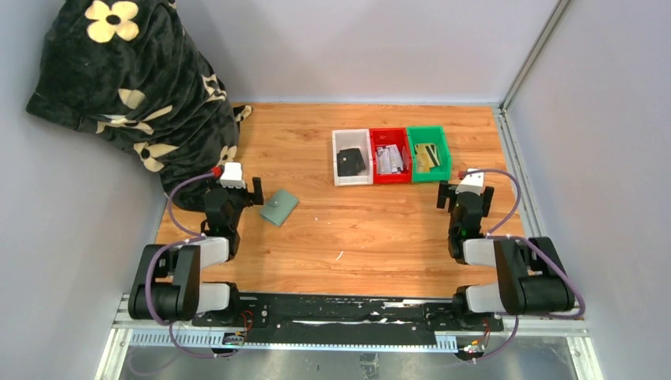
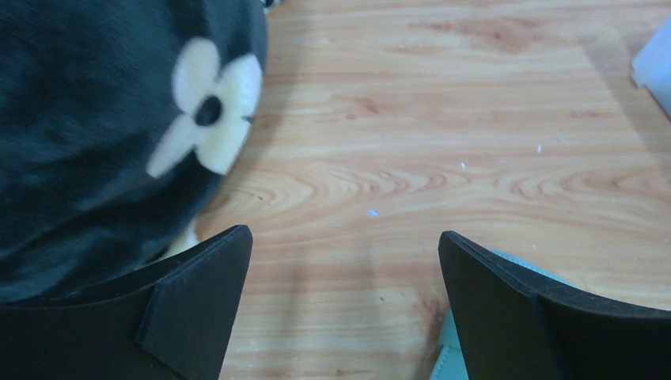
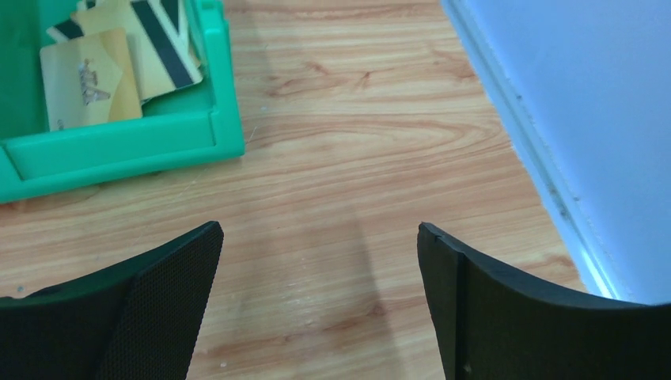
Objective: Take the credit cards out of the card holder
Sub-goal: Pick up the card holder from the center of the board.
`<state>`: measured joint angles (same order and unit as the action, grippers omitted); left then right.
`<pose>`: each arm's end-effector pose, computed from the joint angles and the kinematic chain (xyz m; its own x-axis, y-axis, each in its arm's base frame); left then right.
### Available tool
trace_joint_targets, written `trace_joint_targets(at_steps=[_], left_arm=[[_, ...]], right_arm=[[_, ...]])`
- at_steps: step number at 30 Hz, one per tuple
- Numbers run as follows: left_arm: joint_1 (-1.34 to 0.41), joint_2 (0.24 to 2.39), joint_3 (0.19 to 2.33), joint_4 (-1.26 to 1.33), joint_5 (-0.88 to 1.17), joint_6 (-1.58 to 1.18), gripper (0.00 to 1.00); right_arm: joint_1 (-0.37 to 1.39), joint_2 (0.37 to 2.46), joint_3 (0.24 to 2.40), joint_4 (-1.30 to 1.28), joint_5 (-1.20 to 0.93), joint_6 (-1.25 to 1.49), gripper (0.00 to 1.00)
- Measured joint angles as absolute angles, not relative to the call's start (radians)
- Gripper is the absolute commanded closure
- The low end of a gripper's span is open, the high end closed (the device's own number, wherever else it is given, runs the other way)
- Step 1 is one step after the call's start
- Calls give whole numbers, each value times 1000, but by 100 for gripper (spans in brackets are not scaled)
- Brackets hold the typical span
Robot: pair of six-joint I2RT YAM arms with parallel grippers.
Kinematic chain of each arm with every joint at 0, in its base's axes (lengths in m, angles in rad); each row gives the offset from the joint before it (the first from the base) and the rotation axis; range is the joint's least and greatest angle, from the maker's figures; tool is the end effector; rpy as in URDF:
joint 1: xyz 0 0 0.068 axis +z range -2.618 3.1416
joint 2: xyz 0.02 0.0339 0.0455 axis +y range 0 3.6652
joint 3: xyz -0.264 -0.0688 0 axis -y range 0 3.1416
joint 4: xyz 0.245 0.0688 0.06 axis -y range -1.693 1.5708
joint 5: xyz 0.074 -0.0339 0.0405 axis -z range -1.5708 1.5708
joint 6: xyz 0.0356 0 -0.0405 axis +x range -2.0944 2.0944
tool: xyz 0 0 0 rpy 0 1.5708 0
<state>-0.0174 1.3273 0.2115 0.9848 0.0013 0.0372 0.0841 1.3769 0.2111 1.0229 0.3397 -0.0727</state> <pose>0.2265 -0.0040 0.1617 -0.1298 0.0395 -0.9908 0.0235 0.9990 0.0367 0.2275 0.0073 0.1557 -0.1597 -0.0822 -0.9837 0.2385 0.9638 -0.1192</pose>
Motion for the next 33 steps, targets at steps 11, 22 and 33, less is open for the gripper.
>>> trace_joint_targets(at_steps=[11, 22, 33], left_arm=[[33, 1039, 480, 415, 70, 146, 0], [37, 1172, 745, -128, 274, 268, 0], [29, 1564, 927, -350, 398, 236, 9]], right_arm=[[97, 1077, 532, 447, 390, 87, 2], [51, 1133, 721, 36, 101, 503, 1], [421, 1184, 828, -166, 165, 434, 3]])
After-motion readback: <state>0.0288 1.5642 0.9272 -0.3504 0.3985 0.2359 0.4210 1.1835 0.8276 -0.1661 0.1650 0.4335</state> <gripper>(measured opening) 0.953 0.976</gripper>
